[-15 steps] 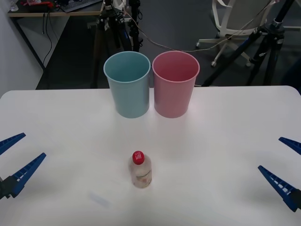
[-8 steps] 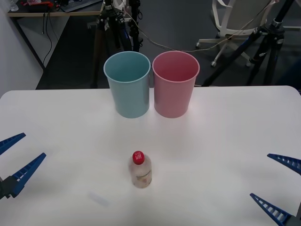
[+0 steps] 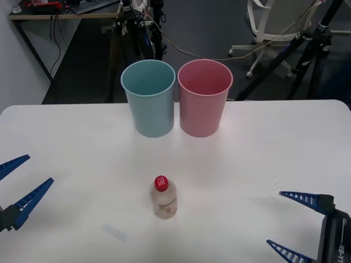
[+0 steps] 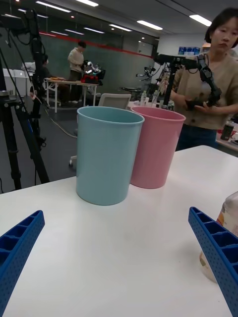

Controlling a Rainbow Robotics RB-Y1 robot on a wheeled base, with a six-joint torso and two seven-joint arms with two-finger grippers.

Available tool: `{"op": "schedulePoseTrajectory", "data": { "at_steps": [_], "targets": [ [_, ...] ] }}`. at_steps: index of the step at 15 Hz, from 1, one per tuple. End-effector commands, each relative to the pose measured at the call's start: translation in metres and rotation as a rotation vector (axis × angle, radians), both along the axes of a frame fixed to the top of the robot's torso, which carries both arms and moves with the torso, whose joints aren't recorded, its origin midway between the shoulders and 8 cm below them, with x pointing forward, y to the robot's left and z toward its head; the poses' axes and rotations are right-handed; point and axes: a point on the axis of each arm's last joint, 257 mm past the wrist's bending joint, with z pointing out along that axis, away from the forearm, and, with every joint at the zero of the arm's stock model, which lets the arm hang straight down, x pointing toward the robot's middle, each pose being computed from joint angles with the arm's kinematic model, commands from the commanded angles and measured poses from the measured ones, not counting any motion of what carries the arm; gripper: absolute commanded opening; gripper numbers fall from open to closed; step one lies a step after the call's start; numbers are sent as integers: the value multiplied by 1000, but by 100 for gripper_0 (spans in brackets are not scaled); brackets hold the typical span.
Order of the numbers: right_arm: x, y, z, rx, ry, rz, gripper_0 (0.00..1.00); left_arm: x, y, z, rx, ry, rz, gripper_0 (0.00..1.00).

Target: Grasp the object on the table and drop it into the matching bin: aluminum can to the light blue bin, PET bottle to the pink bin.

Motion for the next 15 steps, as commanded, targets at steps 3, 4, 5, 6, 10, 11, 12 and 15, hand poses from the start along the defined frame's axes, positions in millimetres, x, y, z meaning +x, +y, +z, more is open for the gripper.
{"op": "schedulePoseTrajectory", "data": {
  "at_steps": [3,4,5,6,10,11,12,15],
  "targets": [
    [16,55,-11,-14,-16,94,100,0,0,0,0,0,0,100],
    [21,66,-13,-19,-19,100,100,0,0,0,0,0,0,100],
    [26,75,-16,-26,-18,101,100,0,0,0,0,0,0,100],
    [30,83,-20,-25,-11,103,100,0,0,0,0,0,0,100],
    [46,120,-38,5,-6,137,100,0,0,0,0,0,0,100],
    [50,129,-41,9,-9,139,100,0,0,0,0,0,0,100],
    [55,139,-44,12,-13,140,100,0,0,0,0,0,0,100],
    [71,168,-53,19,-10,135,100,0,0,0,0,0,0,100]
  ]
}}
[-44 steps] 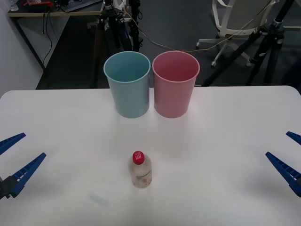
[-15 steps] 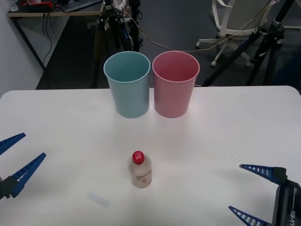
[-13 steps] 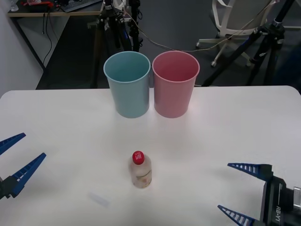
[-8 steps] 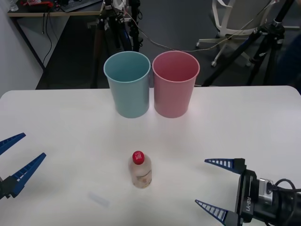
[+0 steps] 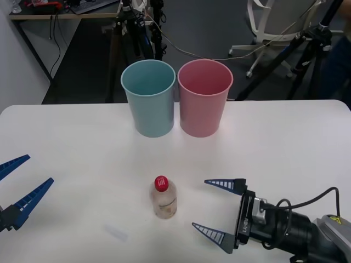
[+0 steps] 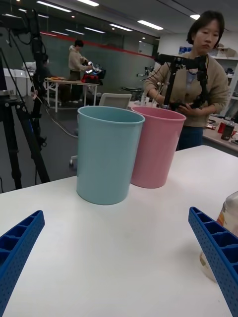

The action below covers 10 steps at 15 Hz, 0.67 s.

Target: Grasp the object on the table and drop it into the matching bin: aluminum can to the light blue bin, PET bottle to the pink bin.

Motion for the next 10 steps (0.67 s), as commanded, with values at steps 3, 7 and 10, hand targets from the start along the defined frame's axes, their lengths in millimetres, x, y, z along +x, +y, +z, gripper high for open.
{"op": "schedulePoseTrajectory", "data": {
  "at_steps": [3,7,10],
  "targets": [
    [14,34,-12,-7,6,-6,100,0,0,0,0,0,0,100],
    [10,59,-17,-8,26,11,100,0,0,0,0,0,0,100],
    [11,74,-19,-3,37,1,100,0,0,0,0,0,0,100]
  ]
}}
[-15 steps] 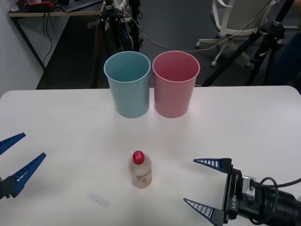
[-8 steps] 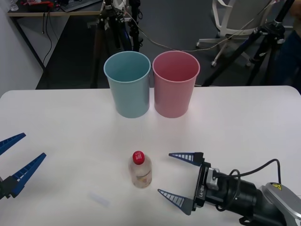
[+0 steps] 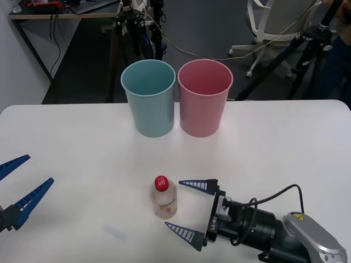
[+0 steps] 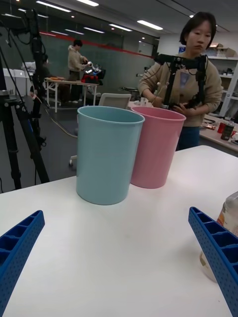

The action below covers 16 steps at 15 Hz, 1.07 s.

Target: Grasp the object on the table and drop it into the matching bin: aluminum can to the light blue bin, PET bottle to the pink bin.

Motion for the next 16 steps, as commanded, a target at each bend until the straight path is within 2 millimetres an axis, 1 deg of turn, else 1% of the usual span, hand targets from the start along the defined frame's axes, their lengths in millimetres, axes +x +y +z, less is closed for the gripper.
{"op": "schedulePoseTrajectory", "data": {
  "at_steps": [1,3,7,9,12,16],
  "targets": [
    [3,14,-1,7,10,-14,100,0,0,0,0,0,0,100],
    [7,26,2,15,7,-24,100,0,0,0,0,0,0,100],
    [18,41,6,26,15,-56,100,0,0,0,0,0,0,100],
    [19,46,6,22,19,-62,100,0,0,0,0,0,0,100],
    [21,52,10,31,17,-59,100,0,0,0,0,0,0,100],
    [24,56,11,27,14,-63,100,0,0,0,0,0,0,100]
  ]
}}
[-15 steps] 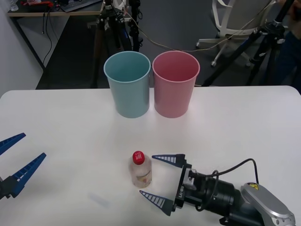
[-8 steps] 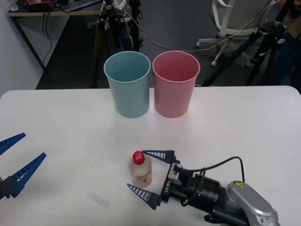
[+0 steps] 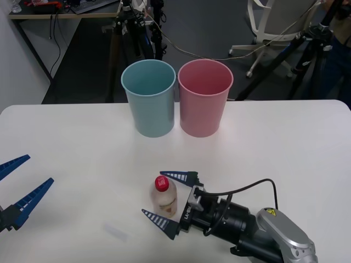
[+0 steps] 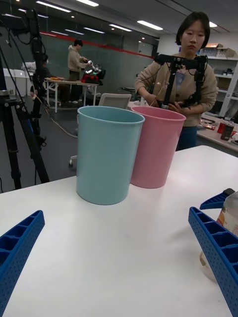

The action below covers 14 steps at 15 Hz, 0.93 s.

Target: Grasp the object on the table and drop it into the matching bin: aluminum can to the light blue bin, PET bottle to the pink bin.

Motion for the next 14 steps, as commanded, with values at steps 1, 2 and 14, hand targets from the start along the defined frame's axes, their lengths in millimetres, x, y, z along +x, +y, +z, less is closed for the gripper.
{"op": "schedulePoseTrajectory", "data": {
  "at_steps": [1,2,14],
  "targets": [
    [-1,3,1,2,-3,4,59,0,0,0,0,0,0,100],
    [0,2,2,2,-6,3,0,0,0,0,0,0,0,100],
    [-2,-19,10,-25,-39,-6,0,0,0,0,0,0,0,100]
  ]
}}
